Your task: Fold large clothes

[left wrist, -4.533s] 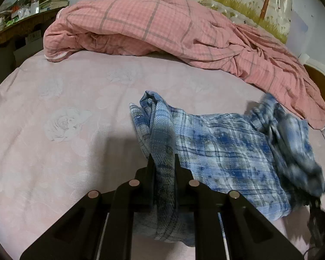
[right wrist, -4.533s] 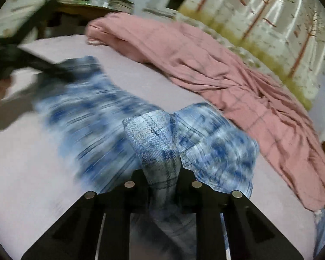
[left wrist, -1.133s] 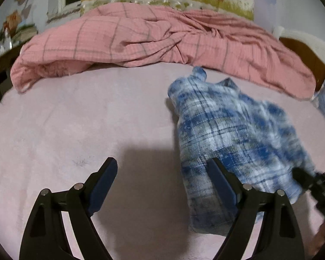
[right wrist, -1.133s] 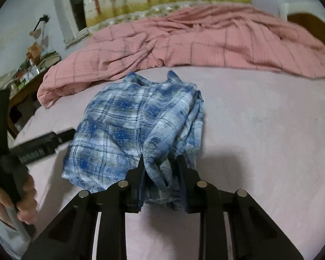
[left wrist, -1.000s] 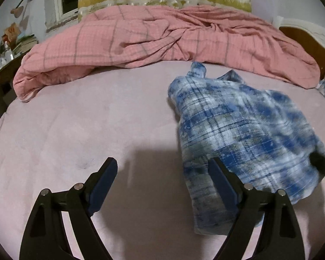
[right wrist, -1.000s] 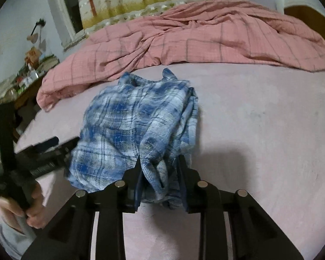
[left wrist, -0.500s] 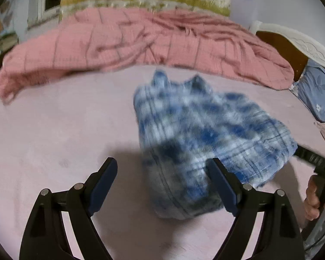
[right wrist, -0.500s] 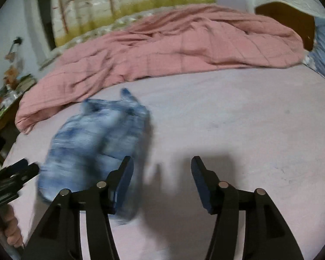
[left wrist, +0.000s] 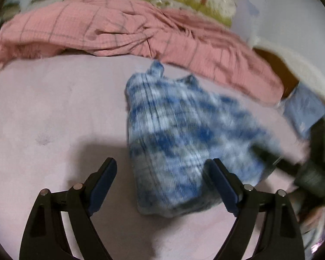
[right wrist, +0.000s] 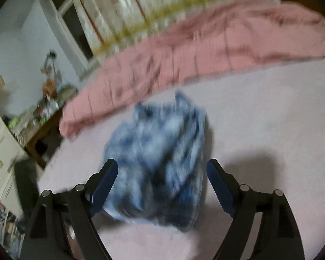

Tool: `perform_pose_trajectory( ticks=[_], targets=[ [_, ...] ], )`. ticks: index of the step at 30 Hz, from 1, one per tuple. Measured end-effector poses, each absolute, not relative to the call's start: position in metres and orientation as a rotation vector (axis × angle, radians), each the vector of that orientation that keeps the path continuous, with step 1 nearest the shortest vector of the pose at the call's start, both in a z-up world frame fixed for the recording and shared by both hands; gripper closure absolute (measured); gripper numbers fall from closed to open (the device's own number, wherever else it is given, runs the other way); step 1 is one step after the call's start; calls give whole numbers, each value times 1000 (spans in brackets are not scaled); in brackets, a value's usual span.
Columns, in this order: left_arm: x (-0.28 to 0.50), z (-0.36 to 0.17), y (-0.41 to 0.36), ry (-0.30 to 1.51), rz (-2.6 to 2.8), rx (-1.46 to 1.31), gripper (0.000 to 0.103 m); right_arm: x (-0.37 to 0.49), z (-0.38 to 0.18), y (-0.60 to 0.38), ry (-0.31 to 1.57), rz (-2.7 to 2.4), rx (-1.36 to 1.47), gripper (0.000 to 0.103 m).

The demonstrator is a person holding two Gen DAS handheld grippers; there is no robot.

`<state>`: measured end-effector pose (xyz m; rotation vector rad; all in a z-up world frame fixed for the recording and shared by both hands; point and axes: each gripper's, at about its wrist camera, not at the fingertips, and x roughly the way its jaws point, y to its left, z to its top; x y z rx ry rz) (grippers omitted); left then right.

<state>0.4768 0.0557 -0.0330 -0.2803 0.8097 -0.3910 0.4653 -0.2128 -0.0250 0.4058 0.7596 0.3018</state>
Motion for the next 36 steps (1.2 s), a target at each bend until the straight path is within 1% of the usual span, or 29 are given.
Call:
perform_pose_trajectory(
  ticks=[2,5,6,7,8,9,10,11,13,14,16,18,22,26,30,33,36],
  targets=[
    [487,-41,63,839,-443,-382,13,475,-44,-216,824,332,479,17],
    [507,-72,69,955,-533,-564,13,489,-71,-228,910,406,633,18],
    [511,-78,70,969,-551,-600,12,490,-75,-232,913,422,666,18],
    [512,-78,69,956,-563,-595,14,490,-75,-233,906,434,674,20],
    [512,-75,66,944,-578,-583,19,490,-76,-231,902,446,675,26],
    [511,-74,63,938,-598,-576,29,490,-77,-230,899,450,676,29],
    [510,-74,61,930,-588,-561,37,489,-78,-229,889,443,677,38],
    [508,-72,59,920,-576,-536,42,489,-79,-228,869,438,676,46],
    [504,-62,52,884,-554,-471,56,486,-74,-223,831,435,635,52],
    [499,-52,46,846,-541,-422,58,482,-67,-219,810,427,589,56],
    [489,-38,36,781,-532,-353,62,474,-53,-211,762,412,499,60],
    [484,-22,29,747,-549,-337,63,463,-35,-209,711,389,438,61],
    [474,19,-2,660,-614,-299,63,441,5,-236,626,375,431,61],
    [464,67,-65,585,-719,-258,63,409,57,-285,512,308,384,61],
    [459,103,-149,503,-849,-206,63,377,99,-353,411,216,348,61],
    [461,118,-207,442,-928,-186,63,358,121,-411,357,137,346,61],
    [471,115,-264,435,-983,-199,62,349,131,-458,316,47,314,61]
  ],
)
